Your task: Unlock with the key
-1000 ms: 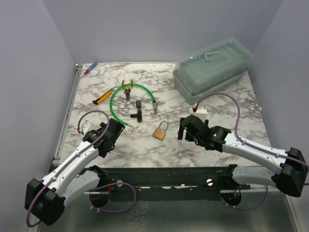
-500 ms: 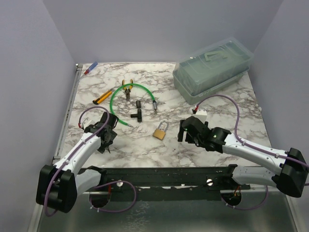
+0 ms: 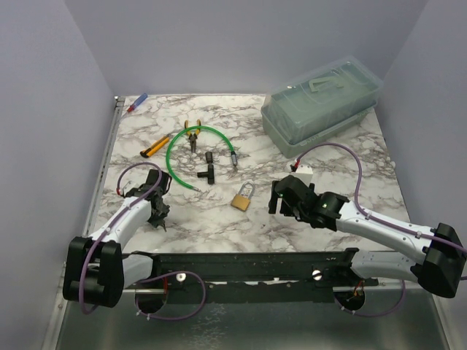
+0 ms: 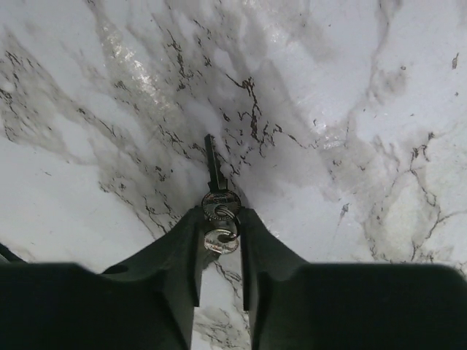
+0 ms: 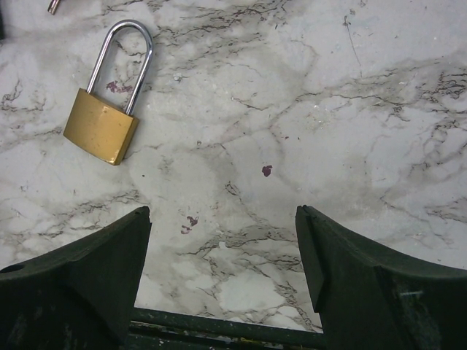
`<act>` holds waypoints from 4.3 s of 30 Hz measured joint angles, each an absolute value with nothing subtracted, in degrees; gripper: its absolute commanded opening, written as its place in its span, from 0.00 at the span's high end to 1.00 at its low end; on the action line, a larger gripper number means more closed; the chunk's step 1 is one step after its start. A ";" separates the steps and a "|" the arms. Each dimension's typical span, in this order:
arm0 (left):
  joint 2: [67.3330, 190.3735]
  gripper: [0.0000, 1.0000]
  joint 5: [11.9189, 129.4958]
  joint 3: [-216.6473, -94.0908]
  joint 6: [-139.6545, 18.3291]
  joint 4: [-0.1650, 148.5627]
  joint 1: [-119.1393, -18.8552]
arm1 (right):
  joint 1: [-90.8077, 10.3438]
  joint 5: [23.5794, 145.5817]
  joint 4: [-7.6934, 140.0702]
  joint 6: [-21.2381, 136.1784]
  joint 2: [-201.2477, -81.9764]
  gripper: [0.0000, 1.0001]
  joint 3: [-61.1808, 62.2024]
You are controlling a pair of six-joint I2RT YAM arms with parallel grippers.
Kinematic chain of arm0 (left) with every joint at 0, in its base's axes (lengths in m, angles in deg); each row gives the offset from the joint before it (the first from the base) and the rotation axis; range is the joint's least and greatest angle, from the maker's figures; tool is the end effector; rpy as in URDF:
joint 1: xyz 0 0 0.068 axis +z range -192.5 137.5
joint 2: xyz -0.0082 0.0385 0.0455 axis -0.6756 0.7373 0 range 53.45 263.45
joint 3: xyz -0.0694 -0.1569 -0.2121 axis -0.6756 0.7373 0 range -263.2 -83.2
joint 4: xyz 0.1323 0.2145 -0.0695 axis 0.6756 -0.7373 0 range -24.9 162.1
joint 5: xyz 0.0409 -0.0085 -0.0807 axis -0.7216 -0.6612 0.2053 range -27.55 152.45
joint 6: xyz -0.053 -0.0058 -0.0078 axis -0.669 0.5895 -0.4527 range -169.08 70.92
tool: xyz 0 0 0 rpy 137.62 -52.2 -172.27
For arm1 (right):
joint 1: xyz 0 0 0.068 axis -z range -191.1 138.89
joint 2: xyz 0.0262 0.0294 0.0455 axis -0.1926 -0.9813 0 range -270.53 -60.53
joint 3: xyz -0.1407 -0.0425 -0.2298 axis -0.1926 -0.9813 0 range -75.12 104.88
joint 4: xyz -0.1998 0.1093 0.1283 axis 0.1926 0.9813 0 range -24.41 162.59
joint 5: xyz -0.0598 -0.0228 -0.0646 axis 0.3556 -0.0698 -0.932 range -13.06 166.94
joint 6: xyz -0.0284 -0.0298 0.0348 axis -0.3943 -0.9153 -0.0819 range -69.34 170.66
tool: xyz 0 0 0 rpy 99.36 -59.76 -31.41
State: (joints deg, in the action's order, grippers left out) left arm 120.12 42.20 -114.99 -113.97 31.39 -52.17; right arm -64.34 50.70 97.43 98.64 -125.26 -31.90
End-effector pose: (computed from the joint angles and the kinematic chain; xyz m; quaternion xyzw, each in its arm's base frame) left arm 0.1769 -0.0177 0.1610 -0.4721 0.8552 0.0639 0.2039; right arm 0.1447 0.1673 0.2333 0.0290 0.9268 0.1000 0.3609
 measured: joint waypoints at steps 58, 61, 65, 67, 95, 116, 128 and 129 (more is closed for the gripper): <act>119.12 1.00 52.73 -113.81 -101.22 54.05 -93.09 | -64.34 60.21 86.37 100.85 -131.07 0.16 -30.90; 114.81 1.00 52.75 -112.61 -100.39 54.84 -93.26 | -64.34 63.14 81.76 101.29 -129.52 0.17 -33.17; 110.33 1.00 52.82 -111.54 -99.17 55.84 -93.44 | -64.34 66.74 76.23 101.64 -127.75 0.20 -35.77; 108.30 1.00 53.06 -111.17 -98.53 56.33 -93.76 | -64.34 68.91 73.10 101.64 -127.58 0.21 -36.45; 100.25 1.00 55.99 -110.90 -94.12 60.22 -97.70 | -64.32 82.52 58.46 100.17 -133.02 0.56 -36.86; 99.60 1.00 55.97 -110.90 -93.99 60.43 -97.72 | -64.29 85.56 57.25 100.65 -134.90 0.99 -36.88; 96.91 0.35 55.90 -110.90 -93.07 60.35 -97.76 | -64.25 85.96 57.21 99.15 -133.28 1.00 -36.93; 96.01 0.36 55.97 -110.90 -92.76 60.33 -97.74 | -64.25 85.96 57.78 98.42 -132.41 1.00 -36.93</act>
